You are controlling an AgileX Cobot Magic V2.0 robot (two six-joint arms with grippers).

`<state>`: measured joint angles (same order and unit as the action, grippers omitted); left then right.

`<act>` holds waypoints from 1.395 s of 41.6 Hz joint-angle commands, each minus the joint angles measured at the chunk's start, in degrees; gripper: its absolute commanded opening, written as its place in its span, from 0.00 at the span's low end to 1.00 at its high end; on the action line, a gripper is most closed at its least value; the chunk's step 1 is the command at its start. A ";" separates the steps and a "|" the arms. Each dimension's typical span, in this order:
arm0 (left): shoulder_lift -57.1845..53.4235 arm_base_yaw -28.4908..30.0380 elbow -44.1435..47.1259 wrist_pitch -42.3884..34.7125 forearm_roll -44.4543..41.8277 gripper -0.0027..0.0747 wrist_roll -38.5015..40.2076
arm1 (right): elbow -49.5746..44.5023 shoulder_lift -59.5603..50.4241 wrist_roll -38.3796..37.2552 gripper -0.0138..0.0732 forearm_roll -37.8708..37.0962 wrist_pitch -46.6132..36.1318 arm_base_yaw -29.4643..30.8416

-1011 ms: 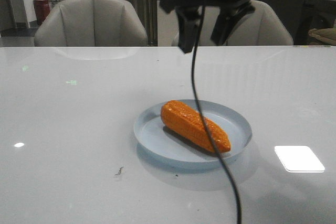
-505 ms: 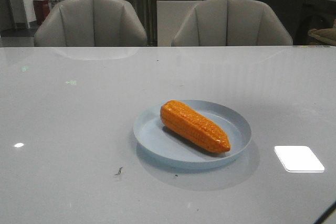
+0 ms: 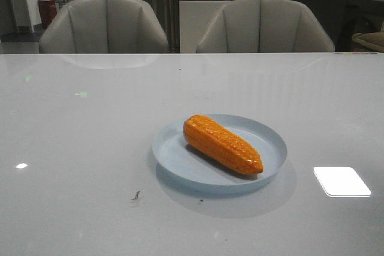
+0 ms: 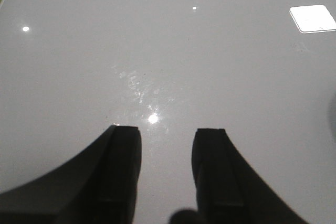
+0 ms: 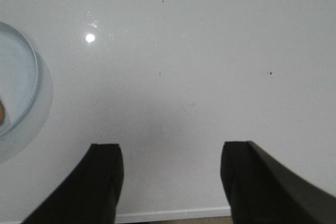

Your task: Place corn on plate with both arms

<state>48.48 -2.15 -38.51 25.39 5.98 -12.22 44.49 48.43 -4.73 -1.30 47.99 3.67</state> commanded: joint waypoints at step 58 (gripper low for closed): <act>-5.45 0.00 -0.31 -5.99 3.62 0.16 0.57 | 0.43 -1.39 0.30 0.74 0.04 -1.60 0.41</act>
<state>46.38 -2.15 -38.02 25.00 8.43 -12.22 43.59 47.48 -4.73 -1.22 49.32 3.67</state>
